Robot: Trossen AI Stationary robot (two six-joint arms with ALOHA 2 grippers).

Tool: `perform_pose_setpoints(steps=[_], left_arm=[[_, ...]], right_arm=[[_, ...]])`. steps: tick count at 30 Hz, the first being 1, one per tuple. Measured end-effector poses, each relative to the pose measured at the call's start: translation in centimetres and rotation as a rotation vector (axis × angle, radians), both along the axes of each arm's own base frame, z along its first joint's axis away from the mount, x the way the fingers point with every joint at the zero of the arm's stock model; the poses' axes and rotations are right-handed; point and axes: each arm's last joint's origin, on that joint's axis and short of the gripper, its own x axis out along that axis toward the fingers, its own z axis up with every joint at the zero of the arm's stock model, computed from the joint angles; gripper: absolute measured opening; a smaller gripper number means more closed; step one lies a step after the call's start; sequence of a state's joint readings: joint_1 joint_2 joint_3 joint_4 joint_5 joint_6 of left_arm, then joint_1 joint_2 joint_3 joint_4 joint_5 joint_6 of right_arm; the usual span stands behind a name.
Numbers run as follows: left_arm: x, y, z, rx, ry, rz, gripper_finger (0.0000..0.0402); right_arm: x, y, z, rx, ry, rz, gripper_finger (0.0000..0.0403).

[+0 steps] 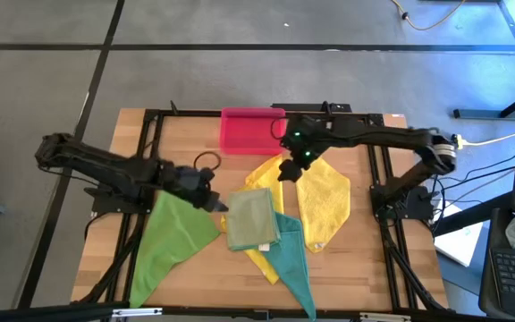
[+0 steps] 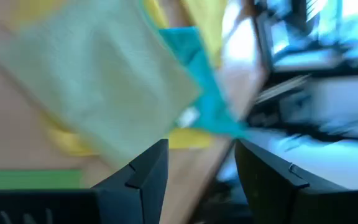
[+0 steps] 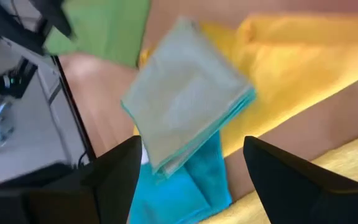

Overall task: Fold microfiber towels
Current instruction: Put the folded light green microfiber cloth into the red bin

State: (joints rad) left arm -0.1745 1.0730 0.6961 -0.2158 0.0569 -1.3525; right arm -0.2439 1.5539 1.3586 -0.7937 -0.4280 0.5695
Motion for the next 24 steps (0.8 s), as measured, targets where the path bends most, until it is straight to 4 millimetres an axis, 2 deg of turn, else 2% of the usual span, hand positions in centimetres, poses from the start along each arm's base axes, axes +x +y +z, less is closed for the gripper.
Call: perform_pose_setpoints(steps=[3,8,12,17,20,24], left_arm=[[-0.7,-1.3,-3.2,-0.143,0.020,0.075,0.0176],[-0.9,-4.3,-6.3,-0.207,0.182,0.209,0.0176],[1.2,-6.8,-6.3,-0.218,0.192,0.272,0.0176],[4.1,-8.7,-9.3,-0.210,0.340,0.297,0.0176],[5.0,-9.4,-11.4,-0.232,0.436,0.337,0.0176],[6.1,-9.9,-11.8,-0.254,0.384,0.414,0.0176]], right_arm=[[-1.3,0.5,2.1,-0.099,-0.061,-0.024,0.0284],[-2.8,0.9,3.7,-0.218,-0.114,0.012,0.0284],[-3.6,1.1,3.7,-0.253,-0.086,0.080,0.0284],[-4.3,1.3,3.3,-0.272,-0.032,0.167,0.0284],[-4.5,1.5,3.3,-0.248,-0.037,0.222,0.0284],[-5.1,1.7,3.7,-0.241,-0.058,0.269,0.0284]])
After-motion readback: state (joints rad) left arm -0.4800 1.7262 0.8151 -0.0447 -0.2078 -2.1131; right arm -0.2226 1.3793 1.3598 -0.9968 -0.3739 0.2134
